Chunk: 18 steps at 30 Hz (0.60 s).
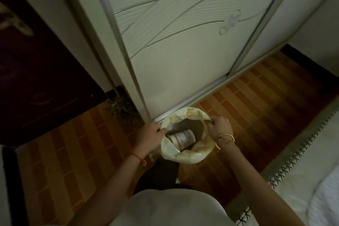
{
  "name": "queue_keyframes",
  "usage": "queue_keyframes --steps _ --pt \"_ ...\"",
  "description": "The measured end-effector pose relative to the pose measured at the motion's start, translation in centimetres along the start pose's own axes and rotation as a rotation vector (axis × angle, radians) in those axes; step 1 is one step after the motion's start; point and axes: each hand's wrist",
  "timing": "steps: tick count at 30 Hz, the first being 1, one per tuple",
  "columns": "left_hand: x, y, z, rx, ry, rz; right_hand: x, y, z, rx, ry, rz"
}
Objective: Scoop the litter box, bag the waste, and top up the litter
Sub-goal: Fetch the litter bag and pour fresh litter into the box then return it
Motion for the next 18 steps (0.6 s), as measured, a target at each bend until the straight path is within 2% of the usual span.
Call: queue_keyframes --steps 8,14,18 --pt "9.9 2.7 1.1 0.065 -0.180 0.041 7.9 1.5 0.3 0.059 -0.022 0.148" --pt "17.1 3.6 2.9 0.142 -0.245 0.032 14.7 2.6 1.9 0.034 -0.060 0.155" --pt "21.4 3.2 5.3 0.101 -0.290 -0.044 19.4 3.9 4.0 0.013 -0.110 0.152"
Point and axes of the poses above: each hand's wrist, its own x-axis towards the middle knuckle, its own z-axis out of the palm, y = z × x, and after that the axes turned 3 degrees about -x, right-handed
